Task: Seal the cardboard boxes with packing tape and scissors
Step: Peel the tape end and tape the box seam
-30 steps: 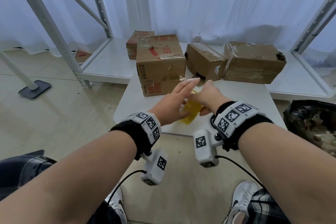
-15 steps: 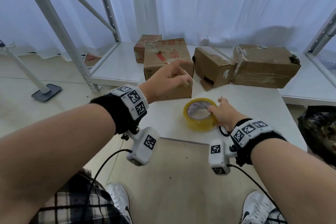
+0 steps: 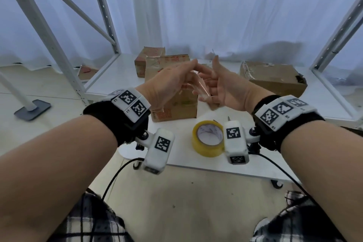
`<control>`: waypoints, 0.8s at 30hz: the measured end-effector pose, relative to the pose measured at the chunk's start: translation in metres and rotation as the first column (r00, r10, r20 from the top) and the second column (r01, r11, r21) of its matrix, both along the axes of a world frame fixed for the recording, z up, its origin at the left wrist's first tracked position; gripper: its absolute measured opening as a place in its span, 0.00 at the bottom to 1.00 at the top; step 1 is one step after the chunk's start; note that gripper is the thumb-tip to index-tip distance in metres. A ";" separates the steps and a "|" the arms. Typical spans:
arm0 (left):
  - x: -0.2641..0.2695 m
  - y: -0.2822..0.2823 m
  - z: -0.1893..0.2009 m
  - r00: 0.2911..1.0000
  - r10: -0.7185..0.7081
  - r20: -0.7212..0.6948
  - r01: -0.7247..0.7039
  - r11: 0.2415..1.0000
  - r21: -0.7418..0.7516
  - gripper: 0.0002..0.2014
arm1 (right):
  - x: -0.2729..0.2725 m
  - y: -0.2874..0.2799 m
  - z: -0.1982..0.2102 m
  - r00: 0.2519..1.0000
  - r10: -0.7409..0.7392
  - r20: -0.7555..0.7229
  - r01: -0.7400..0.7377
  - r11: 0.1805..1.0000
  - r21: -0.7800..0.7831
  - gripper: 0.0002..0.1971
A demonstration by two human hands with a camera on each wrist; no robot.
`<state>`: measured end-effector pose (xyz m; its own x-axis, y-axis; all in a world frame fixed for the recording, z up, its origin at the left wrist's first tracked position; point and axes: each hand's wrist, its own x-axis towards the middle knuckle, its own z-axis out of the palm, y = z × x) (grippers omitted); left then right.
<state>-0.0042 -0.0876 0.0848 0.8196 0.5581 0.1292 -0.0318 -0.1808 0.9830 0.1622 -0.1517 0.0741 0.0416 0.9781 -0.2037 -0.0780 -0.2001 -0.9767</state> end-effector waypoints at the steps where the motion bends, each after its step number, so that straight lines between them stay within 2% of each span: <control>1: 0.000 0.002 -0.001 1.000 0.004 0.001 -0.004 1.000 -0.003 0.23 | -0.002 0.001 -0.004 1.000 -0.021 -0.019 0.022 1.000 0.023 0.40; 3: -0.001 0.006 -0.003 1.000 0.020 -0.009 -0.020 1.000 0.005 0.23 | -0.004 0.005 -0.010 0.995 -0.078 -0.058 0.081 0.995 0.055 0.36; 7: -0.006 0.009 -0.006 0.997 0.067 -0.028 -0.065 0.997 0.045 0.23 | -0.006 0.009 -0.018 0.993 -0.064 -0.103 0.070 0.996 0.060 0.39; 11: -0.010 0.014 -0.007 0.992 0.110 -0.056 -0.105 0.990 0.091 0.23 | -0.011 0.009 -0.022 0.995 -0.023 -0.093 0.025 0.999 0.025 0.16; 15: -0.012 0.015 -0.007 0.988 0.130 -0.083 -0.118 0.984 0.133 0.23 | -0.015 0.011 -0.021 0.996 -0.054 -0.077 0.054 0.999 -0.003 0.09; 20: -0.012 0.013 -0.004 0.986 0.132 -0.100 -0.116 0.981 0.156 0.24 | -0.013 0.011 -0.022 0.996 -0.087 0.023 0.087 0.996 0.002 0.05; 22: -0.014 0.014 -0.005 0.985 0.122 -0.119 -0.102 0.981 0.164 0.25 | -0.010 0.012 -0.022 0.985 -0.147 0.085 0.144 0.989 0.038 0.05; 24: -0.015 0.016 -0.005 0.969 0.152 -0.195 -0.111 0.973 0.204 0.25 | -0.005 0.013 -0.022 0.958 -0.218 0.185 0.206 0.975 0.081 0.03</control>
